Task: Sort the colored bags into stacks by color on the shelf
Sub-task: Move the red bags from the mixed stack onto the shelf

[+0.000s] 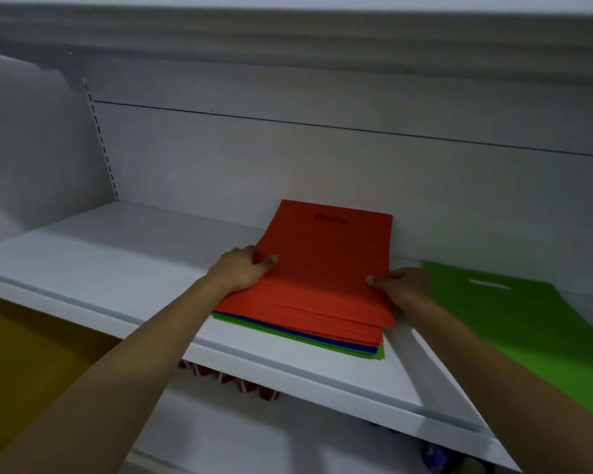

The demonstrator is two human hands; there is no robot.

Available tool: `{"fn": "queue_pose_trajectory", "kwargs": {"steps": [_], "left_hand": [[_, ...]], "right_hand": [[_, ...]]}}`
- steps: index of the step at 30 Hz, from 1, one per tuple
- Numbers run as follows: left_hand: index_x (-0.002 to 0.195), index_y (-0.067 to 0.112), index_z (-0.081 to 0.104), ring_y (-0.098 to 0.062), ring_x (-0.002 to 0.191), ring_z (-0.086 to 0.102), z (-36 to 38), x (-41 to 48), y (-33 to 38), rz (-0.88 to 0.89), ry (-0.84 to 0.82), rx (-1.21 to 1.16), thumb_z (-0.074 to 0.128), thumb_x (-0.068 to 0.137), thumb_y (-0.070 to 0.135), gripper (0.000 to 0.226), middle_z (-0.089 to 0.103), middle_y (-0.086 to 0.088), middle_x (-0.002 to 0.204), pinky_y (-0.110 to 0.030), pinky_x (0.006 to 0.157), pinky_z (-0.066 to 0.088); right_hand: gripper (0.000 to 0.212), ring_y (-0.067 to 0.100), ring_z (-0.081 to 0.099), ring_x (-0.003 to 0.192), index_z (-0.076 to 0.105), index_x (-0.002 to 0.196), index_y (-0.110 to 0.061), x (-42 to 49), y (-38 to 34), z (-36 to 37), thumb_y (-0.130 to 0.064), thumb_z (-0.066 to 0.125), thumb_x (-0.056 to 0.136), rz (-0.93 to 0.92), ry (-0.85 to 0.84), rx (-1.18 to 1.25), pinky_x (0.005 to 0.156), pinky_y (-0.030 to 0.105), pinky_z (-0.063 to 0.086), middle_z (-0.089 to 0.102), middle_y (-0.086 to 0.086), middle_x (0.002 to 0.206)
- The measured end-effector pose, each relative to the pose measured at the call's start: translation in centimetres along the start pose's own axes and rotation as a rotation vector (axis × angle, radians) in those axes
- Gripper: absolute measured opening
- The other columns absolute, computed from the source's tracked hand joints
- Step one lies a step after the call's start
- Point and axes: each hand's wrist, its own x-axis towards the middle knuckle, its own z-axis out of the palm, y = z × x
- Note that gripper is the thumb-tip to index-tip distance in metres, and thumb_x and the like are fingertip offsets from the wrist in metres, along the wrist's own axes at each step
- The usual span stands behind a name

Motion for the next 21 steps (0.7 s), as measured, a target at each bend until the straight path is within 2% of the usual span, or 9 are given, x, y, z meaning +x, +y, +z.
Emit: {"fn": "queue_pose_trajectory", "kwargs": {"steps": [3,7,10,13,15,16,18,19,21], "left_hand": [[0.141,0.02,0.041,-0.032,0.124,0.048,0.1,0.0,0.2,0.007,-0.013,0.038,0.043,0.088,0.067,0.071,0.051,-0.011,0.137,-0.042,0.1,0.043],[0.139,0.021,0.043,-0.032,0.123,0.046,0.2,-0.9,0.3,0.011,0.04,0.101,0.048,0.088,0.063,0.066,0.05,-0.011,0.135,-0.044,0.098,0.043],[0.135,0.018,0.048,-0.032,0.121,0.046,-0.3,-1.3,1.0,0.042,0.134,0.087,0.053,0.089,0.056,0.06,0.053,-0.011,0.132,-0.042,0.096,0.043],[0.137,0.016,0.047,-0.03,0.121,0.051,-0.7,-1.9,3.7,0.068,0.144,-0.161,0.056,0.091,0.049,0.057,0.056,-0.01,0.133,-0.038,0.1,0.044],[0.141,0.014,0.042,-0.029,0.126,0.049,-0.4,-2.4,5.9,0.071,0.14,-0.29,0.057,0.092,0.044,0.06,0.052,-0.011,0.139,-0.034,0.103,0.041],[0.142,0.013,0.041,-0.028,0.126,0.05,-0.1,-2.7,7.0,0.084,0.138,-0.352,0.06,0.09,0.045,0.064,0.051,-0.01,0.139,-0.033,0.104,0.04],[0.137,0.013,0.046,-0.022,0.118,0.056,0.7,-3.3,9.9,0.094,0.121,-0.549,0.068,0.079,0.058,0.076,0.057,-0.005,0.133,-0.034,0.102,0.043],[0.129,0.014,0.05,-0.017,0.111,0.058,1.3,-3.7,11.5,0.1,0.099,-0.672,0.07,0.078,0.057,0.07,0.058,0.001,0.127,-0.03,0.099,0.044],[0.12,0.02,0.051,-0.013,0.096,0.059,2.1,-5.2,15.0,0.073,-0.015,-0.859,0.065,0.09,0.034,0.035,0.058,0.002,0.117,-0.025,0.086,0.044]], "right_hand": [[0.021,0.026,0.066,0.08,0.06,0.068,-0.019,-0.1,-0.1,-0.2,-0.02,0.081,0.074,-0.06,0.122,-0.038,0.082,0.044,0.055,0.067,0.004,0.079],[0.008,0.023,0.061,0.078,0.064,0.082,-0.013,-0.9,-0.9,-0.4,-0.017,0.068,0.087,-0.282,0.196,-0.089,0.076,0.035,0.049,0.063,0.001,0.078],[0.006,0.023,0.066,0.081,0.069,0.086,-0.016,-1.5,-1.3,-0.9,-0.015,0.065,0.089,-0.349,0.161,0.053,0.08,0.037,0.054,0.069,0.001,0.083],[0.009,0.02,0.065,0.077,0.067,0.082,-0.015,-2.7,-1.8,-2.6,-0.01,0.065,0.089,-0.334,0.151,0.245,0.077,0.033,0.052,0.067,0.002,0.08],[0.01,0.008,0.062,0.066,0.065,0.081,-0.013,-3.6,-1.9,-4.6,-0.007,0.066,0.088,-0.336,0.172,0.344,0.069,0.025,0.051,0.066,0.0,0.075],[0.009,0.002,0.06,0.06,0.065,0.081,-0.012,-4.0,-1.7,-5.9,-0.006,0.065,0.088,-0.342,0.19,0.372,0.065,0.022,0.049,0.065,-0.001,0.073],[0.004,0.002,0.058,0.057,0.066,0.085,-0.009,-4.8,-1.1,-8.8,-0.006,0.066,0.088,-0.32,0.228,0.436,0.061,0.019,0.048,0.065,-0.001,0.073],[0.002,0.005,0.058,0.059,0.067,0.088,-0.008,-5.3,-0.7,-10.6,-0.006,0.066,0.088,-0.295,0.24,0.474,0.059,0.018,0.048,0.065,0.0,0.074],[0.004,0.008,0.061,0.062,0.068,0.091,-0.008,-6.5,0.5,-14.4,-0.008,0.066,0.088,-0.271,0.256,0.529,0.059,0.017,0.05,0.067,0.001,0.078]]}}
